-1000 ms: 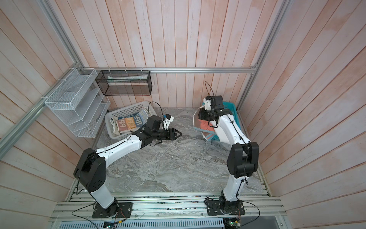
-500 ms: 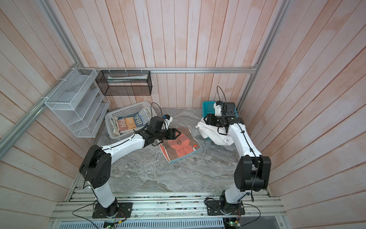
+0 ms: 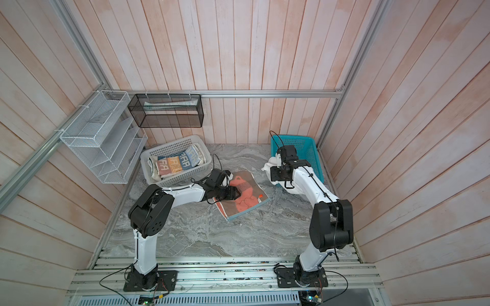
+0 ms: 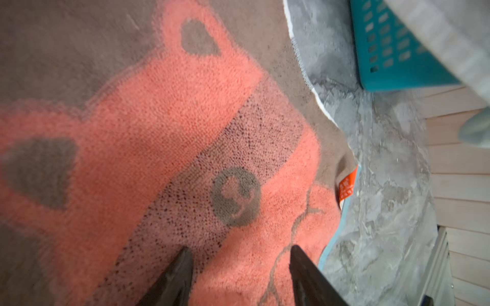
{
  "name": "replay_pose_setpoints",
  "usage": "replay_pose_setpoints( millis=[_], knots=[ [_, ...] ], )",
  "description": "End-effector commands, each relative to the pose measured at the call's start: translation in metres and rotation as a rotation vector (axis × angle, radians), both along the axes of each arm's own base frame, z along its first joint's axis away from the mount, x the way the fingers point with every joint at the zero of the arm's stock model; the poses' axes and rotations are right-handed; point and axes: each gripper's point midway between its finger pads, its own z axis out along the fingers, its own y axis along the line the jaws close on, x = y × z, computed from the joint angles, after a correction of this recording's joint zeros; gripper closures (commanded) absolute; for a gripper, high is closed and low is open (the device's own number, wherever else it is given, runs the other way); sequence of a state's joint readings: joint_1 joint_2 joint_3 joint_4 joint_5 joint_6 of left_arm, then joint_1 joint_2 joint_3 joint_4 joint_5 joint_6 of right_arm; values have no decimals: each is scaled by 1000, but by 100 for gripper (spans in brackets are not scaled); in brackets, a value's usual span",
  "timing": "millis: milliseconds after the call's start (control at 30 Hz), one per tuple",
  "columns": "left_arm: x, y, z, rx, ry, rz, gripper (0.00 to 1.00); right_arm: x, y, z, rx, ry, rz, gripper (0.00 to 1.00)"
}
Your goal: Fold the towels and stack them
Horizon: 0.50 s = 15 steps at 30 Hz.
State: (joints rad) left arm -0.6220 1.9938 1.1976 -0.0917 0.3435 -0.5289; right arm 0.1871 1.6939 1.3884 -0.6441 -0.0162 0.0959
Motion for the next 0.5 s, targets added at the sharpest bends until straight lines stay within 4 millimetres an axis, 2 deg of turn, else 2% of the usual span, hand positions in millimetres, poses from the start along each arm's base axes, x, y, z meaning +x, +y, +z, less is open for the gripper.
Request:
replay_pose_setpoints(
  millis=[0,33,100,200,267,333,400,467],
  knots=[
    [-58,38,-46,91,176,37,39,16,-19,10,-126,-6,-58,73],
    [-66,45,-48,100,186,44,39,21,-23,13,-146,-15,-78,85],
    [-82,59,-47,117,198,53,39,34,-36,24,-187,-49,-120,100],
    [-93,77,-34,158,169,67,39,60,-69,43,-185,-99,-218,100],
    [-93,87,-21,182,131,74,39,77,-90,50,-161,-116,-272,100],
    [-92,99,-6,216,96,94,39,87,-104,56,-168,-107,-304,77],
    [-94,114,10,250,59,130,39,90,-109,63,-188,-79,-315,61],
    [-102,125,22,251,42,163,39,86,-102,74,-190,-69,-301,53]
  ],
)
